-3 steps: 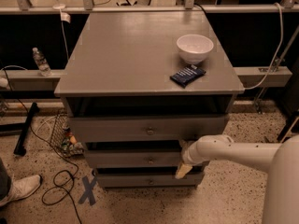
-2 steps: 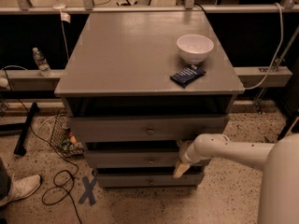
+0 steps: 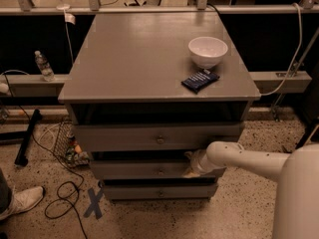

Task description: Open middle drawer

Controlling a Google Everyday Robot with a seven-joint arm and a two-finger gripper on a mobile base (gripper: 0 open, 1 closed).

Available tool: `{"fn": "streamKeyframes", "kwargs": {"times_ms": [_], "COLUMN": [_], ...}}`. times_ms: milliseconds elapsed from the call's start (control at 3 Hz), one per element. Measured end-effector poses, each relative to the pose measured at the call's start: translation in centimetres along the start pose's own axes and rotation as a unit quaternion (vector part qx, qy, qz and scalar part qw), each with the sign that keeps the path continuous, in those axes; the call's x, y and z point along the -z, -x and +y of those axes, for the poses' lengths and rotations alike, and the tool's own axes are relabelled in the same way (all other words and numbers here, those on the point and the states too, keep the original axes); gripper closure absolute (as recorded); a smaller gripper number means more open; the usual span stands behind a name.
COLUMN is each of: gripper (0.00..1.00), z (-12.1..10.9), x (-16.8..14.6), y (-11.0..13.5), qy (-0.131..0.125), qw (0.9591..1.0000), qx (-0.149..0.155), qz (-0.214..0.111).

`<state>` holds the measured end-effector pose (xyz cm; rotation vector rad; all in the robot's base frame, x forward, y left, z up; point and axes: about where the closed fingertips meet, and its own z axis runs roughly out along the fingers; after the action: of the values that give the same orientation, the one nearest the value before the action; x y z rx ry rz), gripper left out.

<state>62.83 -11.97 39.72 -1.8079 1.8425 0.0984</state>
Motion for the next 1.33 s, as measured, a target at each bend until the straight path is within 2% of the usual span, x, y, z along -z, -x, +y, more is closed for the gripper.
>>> {"fn": "streamKeyframes", "kwargs": {"times_ms": [667,1000,1333], "gripper": [0.88,1.00,1.00], "z": [0.1,0.2,2.0], "x": [0.0,0.1,1.6], "y": [0.0,0.1,-0.8], "qy": [0.000,0.000,0.008], "qw": [1.0000,1.0000,0.9998], "qx": [0.000,0.000,-0.018], "qz": [0.000,0.000,0.001]}}
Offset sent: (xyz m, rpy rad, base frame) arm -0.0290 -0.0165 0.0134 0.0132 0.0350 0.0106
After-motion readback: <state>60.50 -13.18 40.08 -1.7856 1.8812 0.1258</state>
